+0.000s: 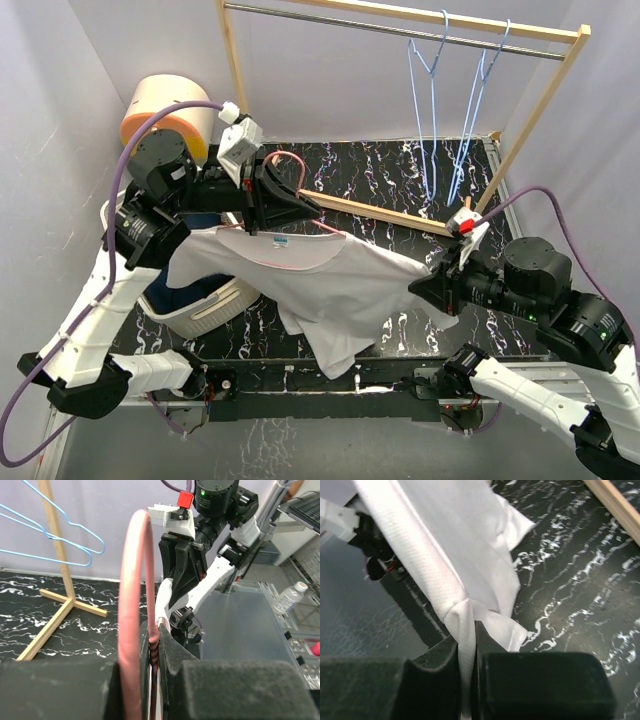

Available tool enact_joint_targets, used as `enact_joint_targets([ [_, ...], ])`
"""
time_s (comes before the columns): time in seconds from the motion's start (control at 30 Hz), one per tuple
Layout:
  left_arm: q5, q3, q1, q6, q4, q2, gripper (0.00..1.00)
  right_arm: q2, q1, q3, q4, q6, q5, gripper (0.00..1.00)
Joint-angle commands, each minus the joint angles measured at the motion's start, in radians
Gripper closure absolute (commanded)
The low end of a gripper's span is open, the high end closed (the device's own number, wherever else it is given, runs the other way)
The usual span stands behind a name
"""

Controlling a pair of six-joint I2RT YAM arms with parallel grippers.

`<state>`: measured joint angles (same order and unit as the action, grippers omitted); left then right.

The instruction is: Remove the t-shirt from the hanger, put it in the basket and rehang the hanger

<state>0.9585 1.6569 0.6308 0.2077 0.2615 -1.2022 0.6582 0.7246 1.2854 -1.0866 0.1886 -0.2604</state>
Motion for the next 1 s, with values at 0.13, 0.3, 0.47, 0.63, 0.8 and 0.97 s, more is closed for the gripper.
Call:
enact_joint_targets([
  [0.13, -0.116, 0.038, -0.002, -0.084, 0.102, 0.090, 1.00, -0.047, 0.009, 0.159, -0.051, 0.172, 0.699, 0.92],
  [0.3, -0.097, 0.002, -0.002, -0.055, 0.079, 0.146, 1.00, -0.065, 0.039, 0.241, -0.196, 0.389, 1.088, 0.92],
  [0.47, -0.105, -0.028, -0.002, -0.024, 0.025, 0.223, 1.00, -0.089, 0.079, 0.155, -0.234, 0.486, 1.126, 0.92],
  [0.63, -0.061, -0.067, -0.002, 0.055, -0.091, 0.250, 1.00, -0.043, 0.096, 0.039, -0.211, 0.501, 1.034, 0.92],
  [0.8, -0.048, -0.092, -0.002, 0.104, -0.161, 0.223, 1.00, -0.003, 0.097, -0.019, -0.149, 0.433, 0.892, 0.92],
  [0.97, -0.088, -0.102, -0.002, 0.088, -0.172, 0.209, 1.00, 0.016, 0.098, -0.042, -0.137, 0.409, 0.818, 0.92],
])
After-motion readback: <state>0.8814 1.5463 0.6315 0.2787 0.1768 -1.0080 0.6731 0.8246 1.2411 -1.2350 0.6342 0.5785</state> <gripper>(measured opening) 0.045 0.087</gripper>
